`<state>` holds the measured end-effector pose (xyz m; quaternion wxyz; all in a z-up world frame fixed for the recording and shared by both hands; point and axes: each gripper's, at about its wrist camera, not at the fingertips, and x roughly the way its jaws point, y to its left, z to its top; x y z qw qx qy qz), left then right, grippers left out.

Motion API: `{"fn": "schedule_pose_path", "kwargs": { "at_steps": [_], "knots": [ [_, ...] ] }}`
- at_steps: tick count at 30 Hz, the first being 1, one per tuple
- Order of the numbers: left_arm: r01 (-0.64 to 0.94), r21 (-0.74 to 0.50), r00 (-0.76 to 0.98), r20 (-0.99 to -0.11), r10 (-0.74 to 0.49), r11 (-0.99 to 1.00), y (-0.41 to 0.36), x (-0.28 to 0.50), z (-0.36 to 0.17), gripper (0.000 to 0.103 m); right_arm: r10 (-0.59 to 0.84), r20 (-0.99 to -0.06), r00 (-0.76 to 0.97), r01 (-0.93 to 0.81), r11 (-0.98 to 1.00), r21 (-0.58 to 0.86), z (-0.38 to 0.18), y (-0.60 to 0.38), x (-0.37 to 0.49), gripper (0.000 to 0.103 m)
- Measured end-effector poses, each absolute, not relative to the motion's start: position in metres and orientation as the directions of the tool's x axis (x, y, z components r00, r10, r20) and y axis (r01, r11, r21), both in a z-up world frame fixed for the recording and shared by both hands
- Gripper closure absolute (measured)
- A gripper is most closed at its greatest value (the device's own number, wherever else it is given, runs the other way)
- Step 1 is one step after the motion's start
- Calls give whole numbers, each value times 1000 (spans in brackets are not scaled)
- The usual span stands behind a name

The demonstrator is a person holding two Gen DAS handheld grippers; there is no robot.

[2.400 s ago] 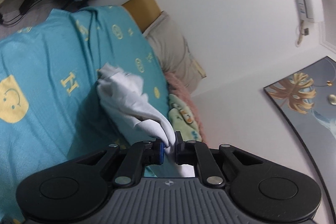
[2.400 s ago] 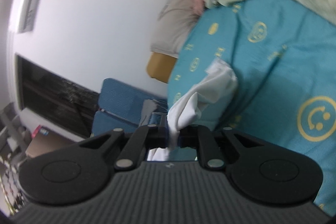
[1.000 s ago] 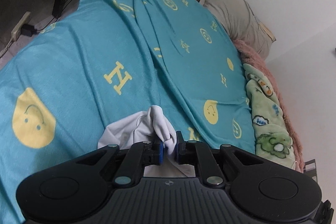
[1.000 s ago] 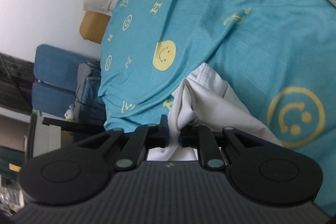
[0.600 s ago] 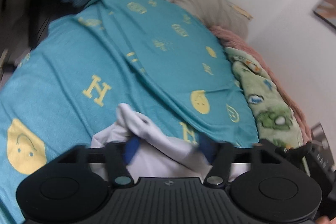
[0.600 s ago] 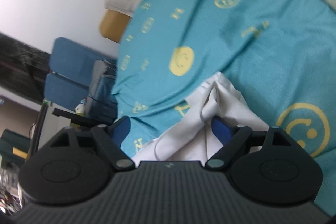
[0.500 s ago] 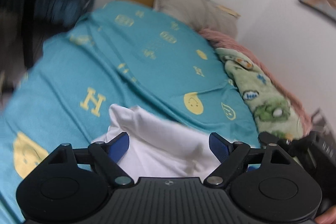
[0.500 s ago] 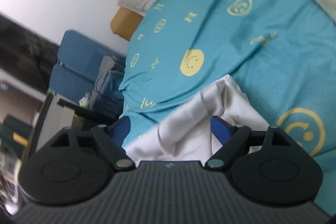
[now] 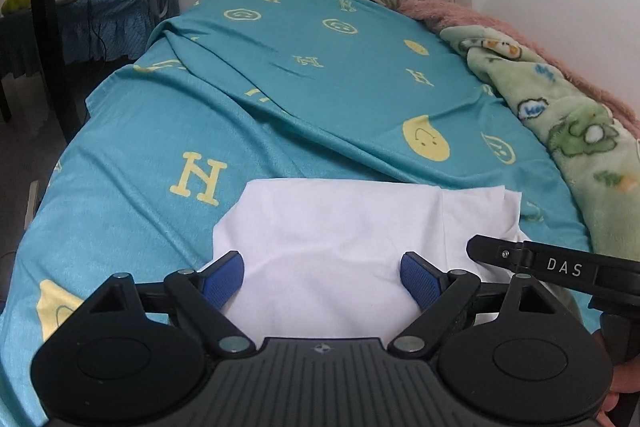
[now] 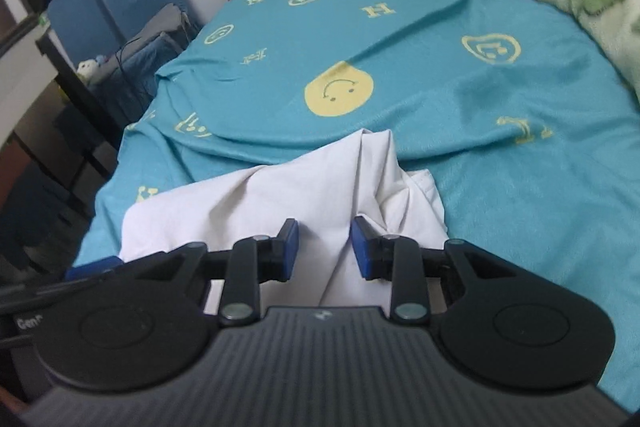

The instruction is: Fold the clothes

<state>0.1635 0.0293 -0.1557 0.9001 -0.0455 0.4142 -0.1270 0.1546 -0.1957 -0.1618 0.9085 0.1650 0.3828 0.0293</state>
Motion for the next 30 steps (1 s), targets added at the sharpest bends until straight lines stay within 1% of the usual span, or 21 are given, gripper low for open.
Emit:
{"fn": "schedule_pose_path", "kwargs": {
  "at_steps": [4, 6, 12, 14, 16, 18, 20, 24, 26, 27, 30],
  "knots": [
    [199, -184, 632, -726, -270, 962, 33, 148, -149, 16, 173, -689, 704, 83, 943, 321, -149, -195, 135, 71],
    [205, -184, 638, -720, -274, 961, 35, 134, -141, 16, 166, -689, 706, 92, 942, 321, -141, -194, 120, 69],
    [201, -214, 635, -715, -293, 956, 45, 85, -115, 16, 156, -669, 727, 54, 958, 282, -113, -188, 72, 69],
    [202, -192, 625, -730, -278, 960, 42, 76, -116, 16, 156, -691, 706, 60, 959, 279, -118, -187, 68, 69],
    [197, -171, 584, -771, -255, 966, 37, 75, -124, 16, 157, -713, 684, 67, 959, 275, -123, -185, 63, 69],
    [193, -171, 557, -792, -251, 966, 36, 76, -131, 16, 150, -750, 645, 73, 964, 256, -136, -182, 67, 71],
    [173, -207, 556, -786, -269, 963, 41, 76, -127, 20, 147, -768, 623, 74, 967, 244, -145, -180, 71, 71],
    [113, -409, 540, -740, -401, 906, 69, 65, -109, 20, 158, -766, 623, 88, 959, 269, -149, -183, 69, 71],
    [84, -513, 533, -702, -473, 855, 85, 55, -102, 17, 165, -764, 623, 98, 953, 286, -149, -185, 68, 71],
    [68, -562, 530, -680, -507, 824, 94, 49, -98, 17, 166, -764, 624, 104, 951, 292, -149, -186, 68, 71],
    [-5, -669, 475, -655, -587, 743, 112, 38, -110, 17, 156, -762, 628, 110, 952, 286, -148, -184, 69, 71]
  ]
}}
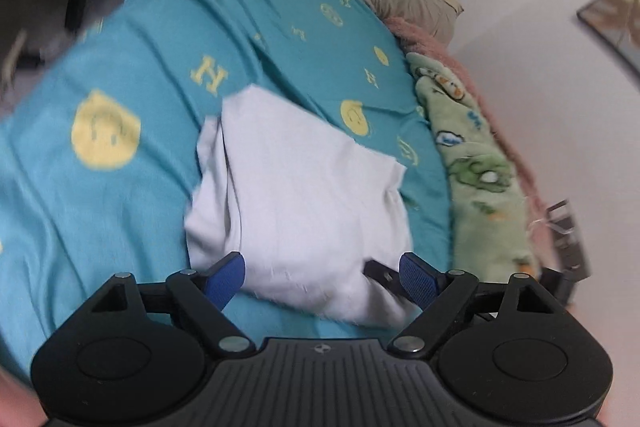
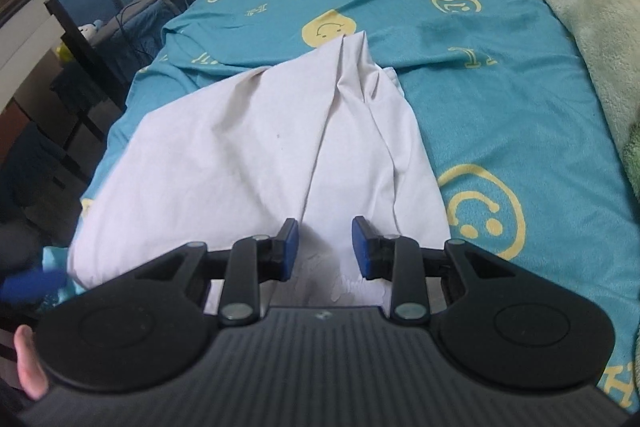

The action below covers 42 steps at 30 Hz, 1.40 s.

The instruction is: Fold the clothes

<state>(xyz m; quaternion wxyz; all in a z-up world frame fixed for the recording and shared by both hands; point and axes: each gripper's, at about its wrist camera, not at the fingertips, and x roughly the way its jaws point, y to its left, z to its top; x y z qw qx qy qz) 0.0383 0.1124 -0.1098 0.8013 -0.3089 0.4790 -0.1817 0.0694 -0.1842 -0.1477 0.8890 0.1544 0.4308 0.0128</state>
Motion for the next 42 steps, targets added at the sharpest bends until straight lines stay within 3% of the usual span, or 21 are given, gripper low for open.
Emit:
{"fn": "schedule_pose_path", "kwargs": {
  "at_steps": [12, 15, 17, 23, 25, 26, 27, 30, 36, 40, 42],
  "knots": [
    [-301, -794, 428, -607, -669, 528, 110, 80, -191, 21, 163, -760, 629, 150, 934, 325, -149, -188, 71, 71],
    [-325, -816, 468, -578, -668, 479, 115, 84, -196, 32, 166, -756, 633, 157, 929, 335, -148, -188, 70, 71],
    [-314, -817, 487, -576, -657, 483, 116, 81, -194, 53, 170, -749, 641, 175, 917, 358, -146, -191, 69, 71],
    [-278, -814, 516, -575, -635, 511, 113, 78, -186, 74, 207, -675, 708, 191, 864, 465, -120, -198, 59, 66],
    [-265, -819, 526, -566, -635, 510, 112, 78, -184, 77, 282, -637, 717, 190, 800, 569, -116, -202, 53, 42],
    [-259, -820, 530, -562, -635, 510, 111, 78, -183, 78, 337, -610, 717, 191, 746, 638, -116, -205, 50, 21],
    [-252, -822, 534, -559, -635, 511, 109, 78, -182, 79, 399, -576, 713, 188, 683, 706, -118, -205, 47, 15],
    [-250, -826, 543, -552, -633, 506, 109, 78, -181, 80, 558, -494, 666, 182, 520, 834, -130, -195, 40, 16],
    [-269, -844, 570, -528, -629, 465, 110, 76, -184, 81, 647, -447, 618, 328, 304, 894, -175, -178, 34, 15],
    [-271, -865, 602, -495, -627, 422, 115, 74, -184, 82, 548, -485, 682, 398, 278, 874, -189, -196, 32, 16],
    [-269, -875, 621, -476, -623, 401, 118, 74, -183, 83, 454, -520, 724, 435, 285, 854, -190, -210, 30, 28]
  ]
}}
